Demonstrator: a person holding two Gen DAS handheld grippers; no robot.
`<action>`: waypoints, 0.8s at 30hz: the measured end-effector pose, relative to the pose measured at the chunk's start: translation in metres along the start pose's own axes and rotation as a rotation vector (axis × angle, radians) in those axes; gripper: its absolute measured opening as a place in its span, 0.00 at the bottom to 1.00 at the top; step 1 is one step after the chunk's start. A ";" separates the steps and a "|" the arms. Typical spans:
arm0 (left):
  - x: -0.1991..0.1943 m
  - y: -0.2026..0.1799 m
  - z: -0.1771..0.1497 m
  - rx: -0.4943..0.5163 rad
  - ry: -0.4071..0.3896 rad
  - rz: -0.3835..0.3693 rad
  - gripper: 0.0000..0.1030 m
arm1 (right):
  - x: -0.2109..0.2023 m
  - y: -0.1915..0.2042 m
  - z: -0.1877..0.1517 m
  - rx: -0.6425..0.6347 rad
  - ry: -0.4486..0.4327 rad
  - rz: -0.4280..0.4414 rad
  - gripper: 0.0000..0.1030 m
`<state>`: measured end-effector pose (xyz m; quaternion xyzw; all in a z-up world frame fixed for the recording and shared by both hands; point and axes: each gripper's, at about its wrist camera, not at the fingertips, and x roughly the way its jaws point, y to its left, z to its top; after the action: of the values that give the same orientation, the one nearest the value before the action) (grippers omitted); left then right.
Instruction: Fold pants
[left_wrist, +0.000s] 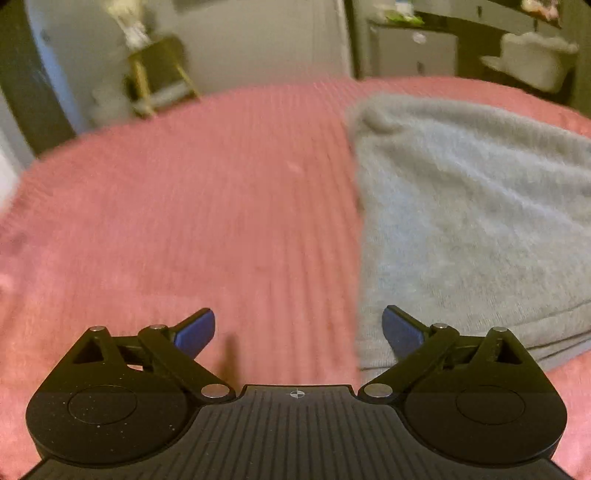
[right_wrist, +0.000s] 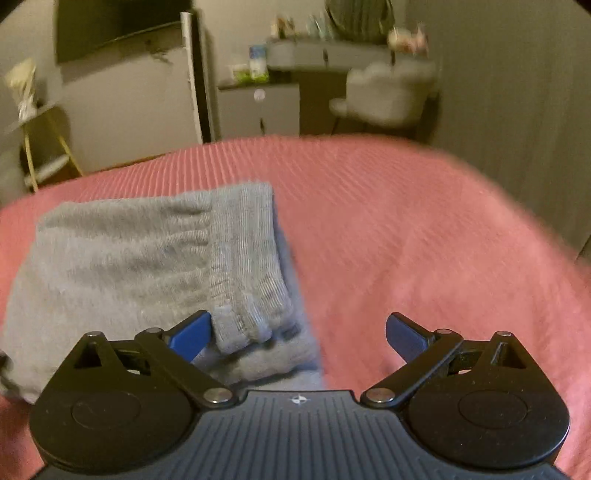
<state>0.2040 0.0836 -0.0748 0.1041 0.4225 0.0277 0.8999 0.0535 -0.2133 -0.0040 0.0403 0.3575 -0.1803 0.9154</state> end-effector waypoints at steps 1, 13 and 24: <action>-0.004 -0.003 -0.002 0.051 -0.016 0.084 0.97 | -0.010 0.004 0.000 -0.052 -0.042 -0.070 0.97; -0.055 -0.020 -0.075 -0.021 0.153 -0.232 0.97 | -0.060 0.012 -0.073 -0.011 0.178 0.133 0.97; -0.129 -0.029 -0.110 0.015 0.155 -0.251 0.97 | -0.084 0.030 -0.076 -0.080 0.365 0.129 0.97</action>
<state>0.0361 0.0558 -0.0519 0.0549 0.5008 -0.0805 0.8600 -0.0414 -0.1444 -0.0064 0.0585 0.5213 -0.0967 0.8459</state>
